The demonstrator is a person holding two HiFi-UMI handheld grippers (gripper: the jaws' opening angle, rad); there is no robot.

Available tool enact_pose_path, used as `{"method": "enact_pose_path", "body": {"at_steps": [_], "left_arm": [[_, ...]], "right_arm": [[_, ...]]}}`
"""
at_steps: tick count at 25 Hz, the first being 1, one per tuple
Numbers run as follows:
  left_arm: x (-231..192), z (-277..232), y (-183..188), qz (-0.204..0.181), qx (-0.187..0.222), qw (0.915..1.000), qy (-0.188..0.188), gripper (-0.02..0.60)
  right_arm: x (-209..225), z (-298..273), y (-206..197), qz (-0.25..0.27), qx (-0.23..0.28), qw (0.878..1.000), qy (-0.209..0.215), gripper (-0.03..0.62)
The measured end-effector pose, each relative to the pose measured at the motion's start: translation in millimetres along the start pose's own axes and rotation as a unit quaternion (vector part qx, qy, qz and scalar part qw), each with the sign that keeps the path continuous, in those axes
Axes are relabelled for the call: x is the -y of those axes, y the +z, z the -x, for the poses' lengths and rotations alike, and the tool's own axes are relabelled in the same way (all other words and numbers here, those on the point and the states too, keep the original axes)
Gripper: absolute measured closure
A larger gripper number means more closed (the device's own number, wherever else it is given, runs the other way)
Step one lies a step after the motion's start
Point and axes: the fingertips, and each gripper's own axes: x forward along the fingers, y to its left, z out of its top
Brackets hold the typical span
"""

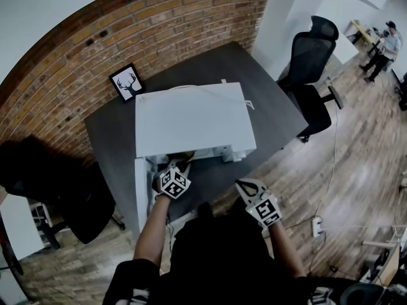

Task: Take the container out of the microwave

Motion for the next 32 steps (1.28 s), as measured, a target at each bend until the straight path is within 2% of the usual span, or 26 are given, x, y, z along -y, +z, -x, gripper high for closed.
{"method": "enact_pose_path", "body": {"at_steps": [6,14,17,27,32], "left_arm": [[5.2,4.4,0.9,-0.008,0.000,1.0000,-0.003,0.552],[14.4,8.1,5.0,-0.008,-0.005,1.0000,-0.001,0.552],[21.8,9.7,6.6,-0.006,-0.010,0.9999,-0.001,0.552],[43.8,25.0,14.3,-0.004,-0.024,0.9993,0.028,0.552],[57.8,35.9,13.5,0.004,-0.031,0.9988,0.038,0.552]], "right_arm": [[-4.9,-6.3,1.2,-0.005,0.000,1.000,0.009,0.595],[4.7,-2.9,6.1,0.023,0.017,0.999,0.023,0.595],[7.3,5.5,1.0,0.010,0.005,1.000,0.021,0.595],[7.1,26.1,-14.9,0.010,-0.003,0.999,0.049,0.595],[6.3,29.5,-11.7,0.018,0.010,0.998,0.066,0.595]]}}
